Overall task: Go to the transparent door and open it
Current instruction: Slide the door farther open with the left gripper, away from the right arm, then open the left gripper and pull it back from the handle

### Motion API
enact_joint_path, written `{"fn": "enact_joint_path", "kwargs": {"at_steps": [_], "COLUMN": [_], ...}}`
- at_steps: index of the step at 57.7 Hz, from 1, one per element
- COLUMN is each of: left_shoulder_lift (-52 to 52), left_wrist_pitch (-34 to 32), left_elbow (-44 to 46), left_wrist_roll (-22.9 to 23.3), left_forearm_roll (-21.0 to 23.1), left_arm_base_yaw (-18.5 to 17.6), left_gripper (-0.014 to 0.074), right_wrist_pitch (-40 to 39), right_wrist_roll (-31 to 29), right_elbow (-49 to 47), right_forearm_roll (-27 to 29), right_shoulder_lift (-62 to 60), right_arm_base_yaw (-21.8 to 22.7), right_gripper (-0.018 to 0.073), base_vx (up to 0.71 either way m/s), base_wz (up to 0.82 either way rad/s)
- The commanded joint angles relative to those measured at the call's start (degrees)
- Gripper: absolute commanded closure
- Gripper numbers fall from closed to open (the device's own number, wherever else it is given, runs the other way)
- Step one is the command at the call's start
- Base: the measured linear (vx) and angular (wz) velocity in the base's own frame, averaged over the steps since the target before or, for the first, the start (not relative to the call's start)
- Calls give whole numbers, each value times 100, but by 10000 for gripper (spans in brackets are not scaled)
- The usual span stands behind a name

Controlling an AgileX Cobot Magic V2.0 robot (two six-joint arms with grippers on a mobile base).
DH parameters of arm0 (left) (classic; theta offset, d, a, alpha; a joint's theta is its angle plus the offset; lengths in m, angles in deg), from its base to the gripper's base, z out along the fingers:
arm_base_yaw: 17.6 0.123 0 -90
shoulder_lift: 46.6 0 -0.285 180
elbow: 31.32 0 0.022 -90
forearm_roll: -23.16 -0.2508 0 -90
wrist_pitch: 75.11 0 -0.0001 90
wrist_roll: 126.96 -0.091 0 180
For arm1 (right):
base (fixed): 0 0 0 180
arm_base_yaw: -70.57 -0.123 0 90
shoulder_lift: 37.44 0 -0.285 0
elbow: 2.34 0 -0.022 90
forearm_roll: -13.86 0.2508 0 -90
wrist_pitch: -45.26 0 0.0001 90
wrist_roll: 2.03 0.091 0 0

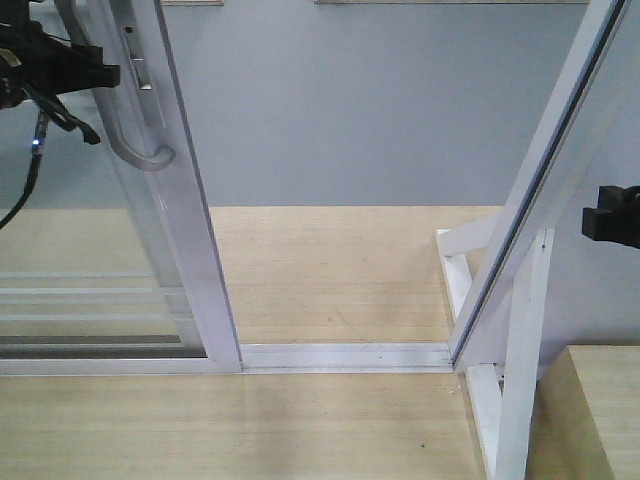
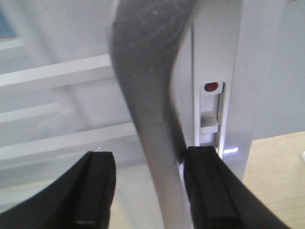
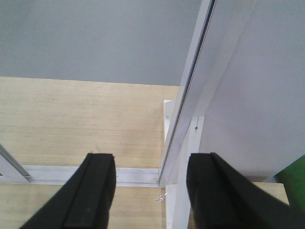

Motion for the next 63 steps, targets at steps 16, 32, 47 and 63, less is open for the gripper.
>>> {"fn": "enact_joint_path", "kwargs": {"at_steps": [16,32,47,63], "left_shoulder_lift": [-1865,-3845,-5094,-5372], "left_wrist_pitch": [-59,-334,-27,81], "left_elbow": [-1364,-3011,-3496,-3496], "left_wrist_roll": [-103,257,641,641], "left_forearm_roll": [129,138,122,116], "left_arm_base_yaw": [12,-17,-11,-11], "left_gripper": [163,163,163,163], "right_wrist_pitch": [-497,-374,-374,-374], "right_wrist_roll": [-12,-36,-36,-36], "right_elbow": [-164,-164,-164,-164], "right_forearm_roll": [-84,-93,-93,-93], "right_shoulder_lift": [-53,-53,-53,-53], "right_arm_base_yaw": [30,30,30,30], "right_gripper": [138,138,139,139], "base_vx": [0,0,0,0], "base_wz": [0,0,0,0]}}
